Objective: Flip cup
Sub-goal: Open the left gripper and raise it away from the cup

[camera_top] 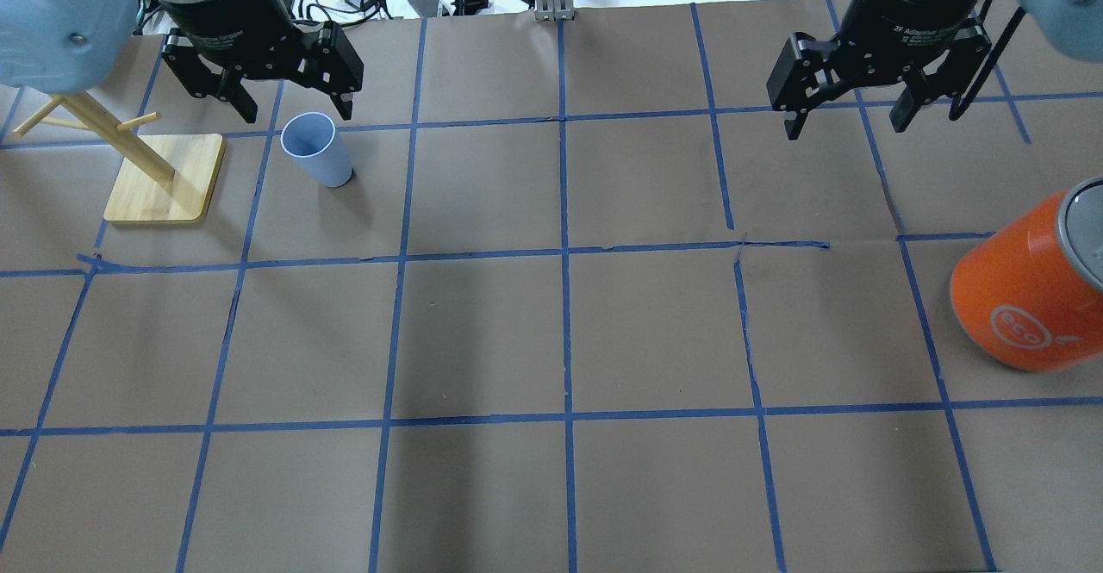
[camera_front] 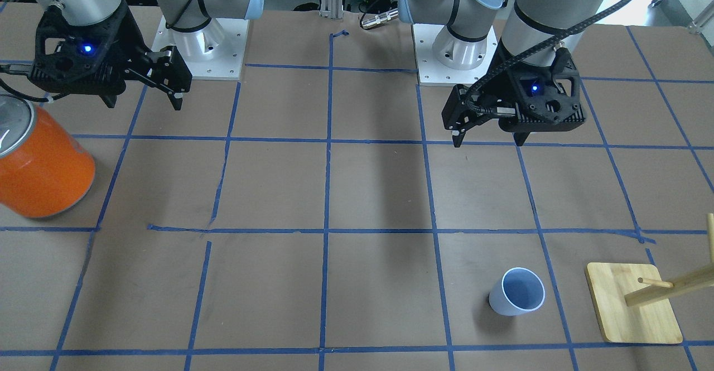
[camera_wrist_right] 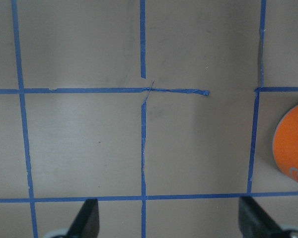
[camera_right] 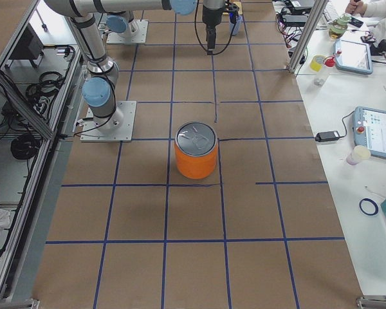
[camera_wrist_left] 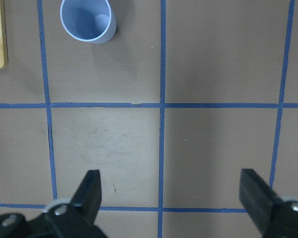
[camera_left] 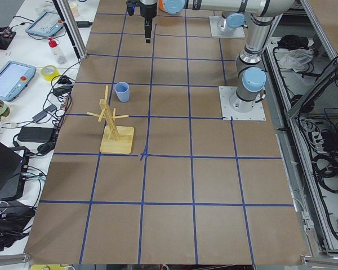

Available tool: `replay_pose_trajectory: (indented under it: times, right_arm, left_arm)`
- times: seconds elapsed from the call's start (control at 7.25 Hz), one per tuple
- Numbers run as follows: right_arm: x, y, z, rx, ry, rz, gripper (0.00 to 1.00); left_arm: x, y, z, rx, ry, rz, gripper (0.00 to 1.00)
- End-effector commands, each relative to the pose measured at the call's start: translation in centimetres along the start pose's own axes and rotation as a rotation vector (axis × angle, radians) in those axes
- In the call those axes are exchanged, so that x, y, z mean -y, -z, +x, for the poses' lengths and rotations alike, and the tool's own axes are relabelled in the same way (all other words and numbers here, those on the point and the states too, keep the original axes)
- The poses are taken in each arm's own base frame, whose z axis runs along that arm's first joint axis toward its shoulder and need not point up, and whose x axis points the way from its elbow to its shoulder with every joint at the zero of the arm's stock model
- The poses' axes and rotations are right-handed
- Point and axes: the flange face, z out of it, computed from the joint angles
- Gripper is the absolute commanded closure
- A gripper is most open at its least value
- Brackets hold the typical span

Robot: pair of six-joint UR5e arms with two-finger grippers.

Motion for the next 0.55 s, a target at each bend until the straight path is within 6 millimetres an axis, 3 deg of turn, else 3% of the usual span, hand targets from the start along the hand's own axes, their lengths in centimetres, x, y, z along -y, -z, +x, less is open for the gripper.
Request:
replay_pose_trajectory:
  times: [0.0,0.41]
  right_arm:
    - [-0.01,-0.02,-0.02,0.002,-0.003,-0.001,0.0]
    - [0.02,-0.18,-0.01,0.0,-0.001,-0.005,0.0]
  left_arm:
    - [0.26,0.35,0.26,-0.018,0.004,0.006,0.0]
    - [0.79,1.2,0.02,-0.019,0.008,0.024,0.0]
